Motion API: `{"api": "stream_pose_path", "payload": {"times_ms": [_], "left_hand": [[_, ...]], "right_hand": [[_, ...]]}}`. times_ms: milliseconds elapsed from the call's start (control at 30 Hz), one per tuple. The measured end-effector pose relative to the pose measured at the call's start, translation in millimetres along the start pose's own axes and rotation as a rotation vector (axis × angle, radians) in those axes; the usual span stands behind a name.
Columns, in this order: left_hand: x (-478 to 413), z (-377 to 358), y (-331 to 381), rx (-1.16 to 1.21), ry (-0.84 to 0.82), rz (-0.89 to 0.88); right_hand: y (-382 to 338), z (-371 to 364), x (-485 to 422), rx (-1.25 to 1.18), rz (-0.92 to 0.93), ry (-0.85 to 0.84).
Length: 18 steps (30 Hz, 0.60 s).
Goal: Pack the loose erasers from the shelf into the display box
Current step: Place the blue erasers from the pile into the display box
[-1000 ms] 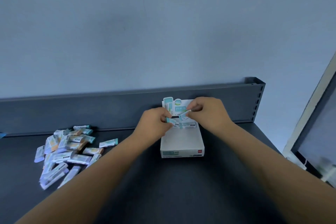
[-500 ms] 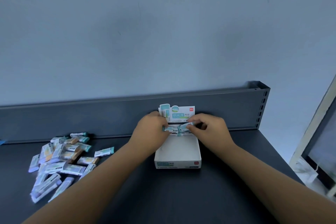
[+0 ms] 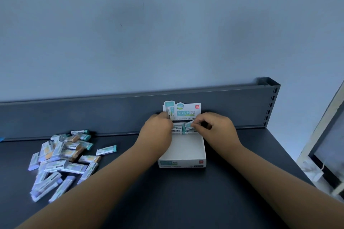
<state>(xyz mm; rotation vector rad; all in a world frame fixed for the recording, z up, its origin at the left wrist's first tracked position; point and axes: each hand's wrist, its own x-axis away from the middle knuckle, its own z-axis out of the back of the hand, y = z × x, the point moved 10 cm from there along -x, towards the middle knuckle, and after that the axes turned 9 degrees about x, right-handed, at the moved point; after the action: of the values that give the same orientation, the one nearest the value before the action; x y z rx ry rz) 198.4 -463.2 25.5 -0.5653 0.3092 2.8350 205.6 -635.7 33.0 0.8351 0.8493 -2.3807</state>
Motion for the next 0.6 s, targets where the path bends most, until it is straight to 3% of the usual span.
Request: {"api": "stream_pose_path", "payload": {"times_ms": [367,600], "left_hand": [[6,6,11,-0.074,-0.056,0.024],[7,10,15,-0.114,-0.037,0.015]], "right_hand": [[-17,8,7,0.223,0.122,0.182],[-17,2,8,0.271,0.093,0.092]]}}
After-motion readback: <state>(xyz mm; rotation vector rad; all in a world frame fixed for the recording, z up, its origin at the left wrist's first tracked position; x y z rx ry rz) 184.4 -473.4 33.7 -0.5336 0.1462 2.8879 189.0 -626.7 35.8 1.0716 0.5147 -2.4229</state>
